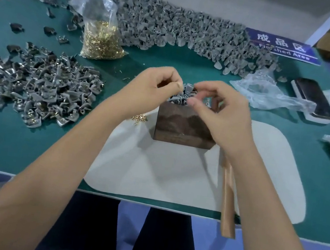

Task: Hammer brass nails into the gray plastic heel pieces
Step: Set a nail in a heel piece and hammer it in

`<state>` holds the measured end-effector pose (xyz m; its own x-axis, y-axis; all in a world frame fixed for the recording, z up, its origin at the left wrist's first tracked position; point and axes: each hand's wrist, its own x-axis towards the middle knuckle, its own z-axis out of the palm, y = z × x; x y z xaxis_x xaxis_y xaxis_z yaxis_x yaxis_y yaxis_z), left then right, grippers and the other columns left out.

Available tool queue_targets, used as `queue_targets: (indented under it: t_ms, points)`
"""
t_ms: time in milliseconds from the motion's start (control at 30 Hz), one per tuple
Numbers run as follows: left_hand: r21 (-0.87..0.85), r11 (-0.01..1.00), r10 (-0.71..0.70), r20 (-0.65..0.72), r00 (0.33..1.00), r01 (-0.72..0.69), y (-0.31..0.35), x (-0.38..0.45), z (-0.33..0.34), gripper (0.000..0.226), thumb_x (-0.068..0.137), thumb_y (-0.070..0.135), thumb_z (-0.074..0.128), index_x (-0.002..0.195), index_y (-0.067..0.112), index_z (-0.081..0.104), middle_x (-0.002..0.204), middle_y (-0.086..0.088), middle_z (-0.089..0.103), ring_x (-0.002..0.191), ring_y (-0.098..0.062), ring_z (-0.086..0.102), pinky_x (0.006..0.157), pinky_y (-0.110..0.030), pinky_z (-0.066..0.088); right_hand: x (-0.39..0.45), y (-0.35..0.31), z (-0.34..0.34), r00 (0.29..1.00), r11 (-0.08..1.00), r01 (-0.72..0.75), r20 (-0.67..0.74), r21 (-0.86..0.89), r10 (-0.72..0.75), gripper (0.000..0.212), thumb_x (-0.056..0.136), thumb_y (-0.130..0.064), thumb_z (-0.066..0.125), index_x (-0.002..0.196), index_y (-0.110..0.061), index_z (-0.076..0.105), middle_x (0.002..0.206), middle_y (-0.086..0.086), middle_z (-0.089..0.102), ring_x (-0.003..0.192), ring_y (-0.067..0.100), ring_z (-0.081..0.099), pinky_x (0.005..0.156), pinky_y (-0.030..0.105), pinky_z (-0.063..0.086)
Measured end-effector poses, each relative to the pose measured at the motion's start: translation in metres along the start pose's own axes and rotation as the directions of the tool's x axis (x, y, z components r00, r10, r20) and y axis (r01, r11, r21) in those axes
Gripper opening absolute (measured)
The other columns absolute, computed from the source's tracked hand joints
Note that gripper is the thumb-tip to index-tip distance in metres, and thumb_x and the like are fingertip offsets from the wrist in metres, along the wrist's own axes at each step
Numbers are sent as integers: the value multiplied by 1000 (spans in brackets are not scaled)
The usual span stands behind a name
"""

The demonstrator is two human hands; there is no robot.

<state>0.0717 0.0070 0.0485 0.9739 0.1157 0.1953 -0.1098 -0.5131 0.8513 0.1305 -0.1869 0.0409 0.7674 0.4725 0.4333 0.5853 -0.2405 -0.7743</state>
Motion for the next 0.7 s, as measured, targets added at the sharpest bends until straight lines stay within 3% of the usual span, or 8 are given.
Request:
queue_targets:
  t_ms: [200,300,433,500,567,700]
  points:
    - [-294,952,-57,105,993,86,-11,31,5,25,97,15,60,75,25,65,69,10,57,55,-3,38,52,-16,33,30,12,0,995,993,93,-13,-70,-95,15,85,-28,81,95,-35,73,83,-20,71,70,7,47,65,23,39]
    - [-317,944,-56,129,990,95,-20,40,4,26,97,24,63,73,29,70,72,11,61,57,-6,38,55,-20,33,37,19,-2,992,984,124,4,-127,-124,12,87,-27,79,97,-33,76,84,-22,70,73,6,49,67,22,39]
    - [-124,991,55,59,997,-47,-32,42,3,19,97,39,65,87,29,76,79,7,72,65,-9,58,63,-27,46,40,31,-3,992,982,125,28,-142,-123,7,91,-25,75,91,-32,75,81,-22,68,72,8,49,66,18,36]
    - [130,982,142,-46,989,-135,-44,42,5,11,98,33,66,96,29,76,89,9,72,75,-3,61,67,-32,48,40,38,-7,995,984,97,26,-152,-94,11,91,-24,72,86,-33,71,79,-24,66,72,8,48,66,18,34]
    - [343,926,183,-45,982,-157,-54,41,4,11,97,31,68,105,33,74,94,17,66,83,7,55,71,-25,43,38,44,-14,998,984,65,33,-166,-60,11,91,-21,71,85,-30,70,79,-23,65,73,7,47,66,18,33]
    - [390,914,130,-13,991,-115,-66,38,-4,15,92,38,72,107,35,73,98,16,67,85,14,52,70,-20,41,29,46,-19,998,990,37,55,-139,-30,6,91,-23,72,86,-27,72,77,-22,63,70,7,48,65,15,33]
